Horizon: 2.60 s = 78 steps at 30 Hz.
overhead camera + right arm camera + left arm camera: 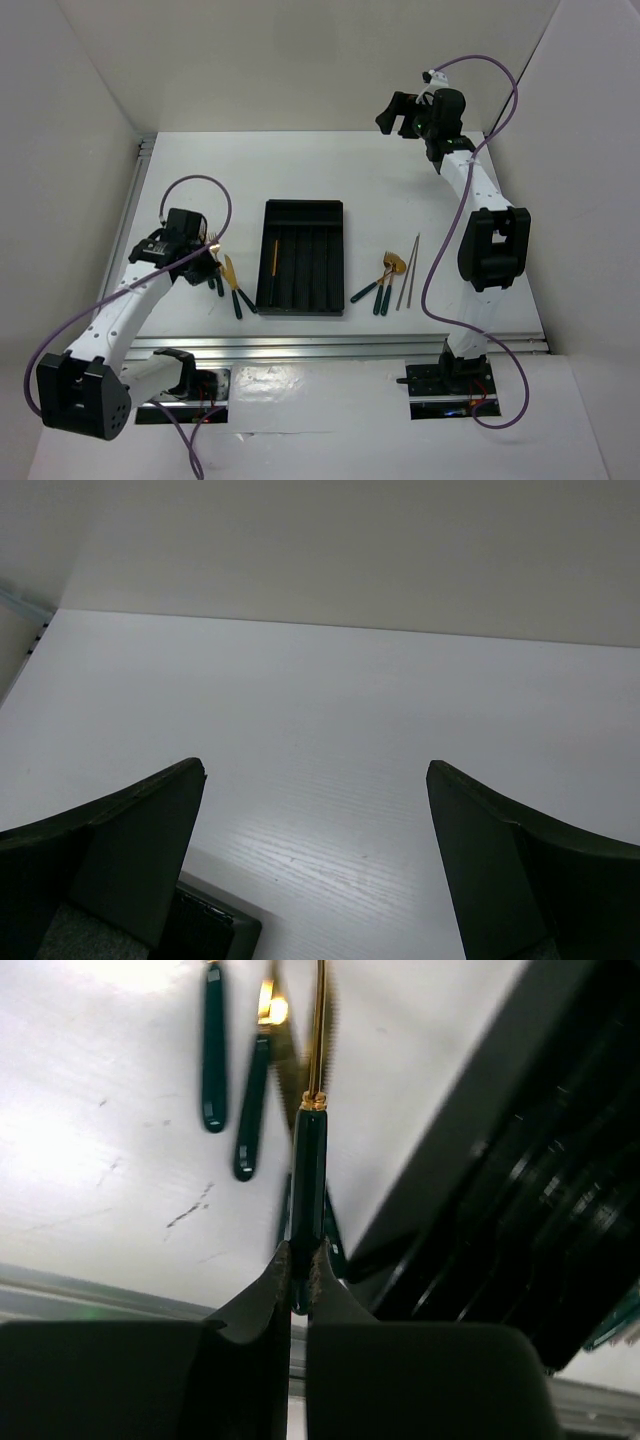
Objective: Sort the eating utensils into containers
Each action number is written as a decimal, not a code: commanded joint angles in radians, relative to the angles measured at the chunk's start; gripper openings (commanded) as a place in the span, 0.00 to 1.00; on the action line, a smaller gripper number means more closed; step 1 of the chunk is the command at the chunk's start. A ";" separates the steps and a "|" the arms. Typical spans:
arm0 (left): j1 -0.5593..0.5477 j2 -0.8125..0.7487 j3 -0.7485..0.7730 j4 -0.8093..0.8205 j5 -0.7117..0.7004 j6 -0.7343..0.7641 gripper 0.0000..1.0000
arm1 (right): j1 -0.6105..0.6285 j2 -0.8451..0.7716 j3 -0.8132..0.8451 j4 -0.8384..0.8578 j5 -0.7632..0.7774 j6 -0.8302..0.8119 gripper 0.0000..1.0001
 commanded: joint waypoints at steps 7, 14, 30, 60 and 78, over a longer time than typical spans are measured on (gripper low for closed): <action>-0.221 -0.037 0.041 0.158 0.135 0.094 0.00 | -0.016 -0.108 -0.046 0.065 0.026 0.012 1.00; -0.367 0.057 0.113 0.189 0.089 0.083 0.00 | -0.016 -0.099 -0.037 0.045 0.048 0.012 1.00; -0.420 0.149 0.145 0.284 0.099 0.074 0.00 | -0.016 -0.108 -0.046 0.045 0.057 0.012 1.00; -0.420 0.224 0.159 0.307 0.091 0.074 0.00 | -0.016 -0.090 -0.026 0.035 0.060 0.012 1.00; -0.492 0.328 0.127 0.257 -0.001 -0.152 0.00 | -0.016 -0.099 -0.035 0.035 0.060 0.012 1.00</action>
